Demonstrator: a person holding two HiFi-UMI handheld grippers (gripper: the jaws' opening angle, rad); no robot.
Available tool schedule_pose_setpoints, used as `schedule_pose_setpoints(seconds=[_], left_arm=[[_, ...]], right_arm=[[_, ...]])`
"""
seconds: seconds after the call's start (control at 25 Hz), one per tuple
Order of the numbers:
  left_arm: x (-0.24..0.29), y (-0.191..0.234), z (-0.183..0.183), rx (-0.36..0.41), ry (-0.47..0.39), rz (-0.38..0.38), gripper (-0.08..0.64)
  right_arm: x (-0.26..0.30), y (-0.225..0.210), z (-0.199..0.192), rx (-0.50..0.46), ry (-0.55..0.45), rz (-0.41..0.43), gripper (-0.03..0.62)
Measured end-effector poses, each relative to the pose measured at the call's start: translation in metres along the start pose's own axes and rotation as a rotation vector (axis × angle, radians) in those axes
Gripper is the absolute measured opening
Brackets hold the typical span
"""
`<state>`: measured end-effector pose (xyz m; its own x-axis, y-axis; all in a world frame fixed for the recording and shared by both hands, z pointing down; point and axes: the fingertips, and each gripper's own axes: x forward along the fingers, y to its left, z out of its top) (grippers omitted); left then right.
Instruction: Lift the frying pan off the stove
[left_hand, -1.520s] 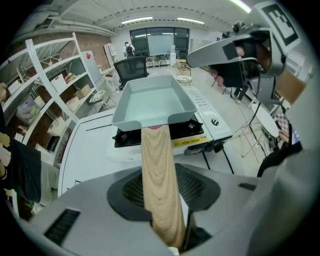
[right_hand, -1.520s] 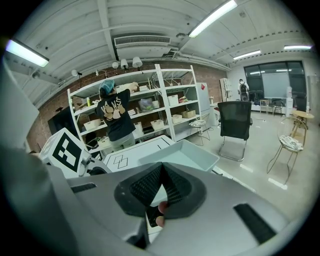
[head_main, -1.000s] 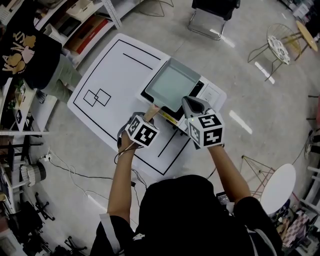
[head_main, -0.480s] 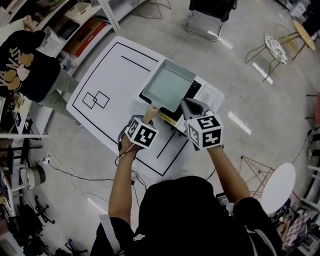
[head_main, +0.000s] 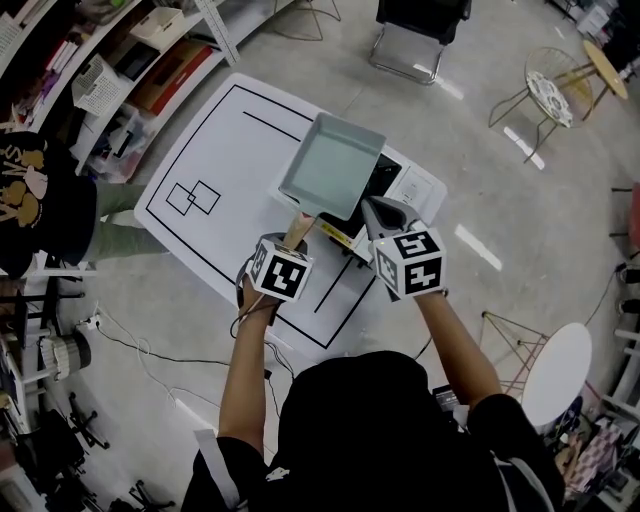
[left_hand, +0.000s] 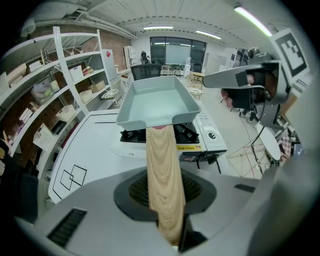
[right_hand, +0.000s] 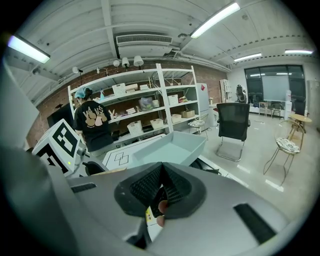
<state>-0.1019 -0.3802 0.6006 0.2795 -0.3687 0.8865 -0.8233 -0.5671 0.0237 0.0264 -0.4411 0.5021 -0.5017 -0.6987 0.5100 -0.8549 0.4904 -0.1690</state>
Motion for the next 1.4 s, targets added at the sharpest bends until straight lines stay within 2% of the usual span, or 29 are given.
schedule_pose_setpoints(seconds=[0.32,0.72,1.4], left_arm=[[-0.029,-0.01,-0.011,-0.027,-0.055,0.015,0.083],[-0.071,-0.027,-0.039,-0.023,-0.099,0.052,0.083],[-0.144,-0.083,-0.118,0.001,-0.146,0.076,0.083]], right_arm=[[-0.021,0.023,0.0,-0.023,-0.028,-0.003,0.002],[-0.057,0.066,-0.006,-0.063,-0.065,0.013,0.002],[-0.147,0.149,-0.035,-0.1,-0.131,0.018,0.002]])
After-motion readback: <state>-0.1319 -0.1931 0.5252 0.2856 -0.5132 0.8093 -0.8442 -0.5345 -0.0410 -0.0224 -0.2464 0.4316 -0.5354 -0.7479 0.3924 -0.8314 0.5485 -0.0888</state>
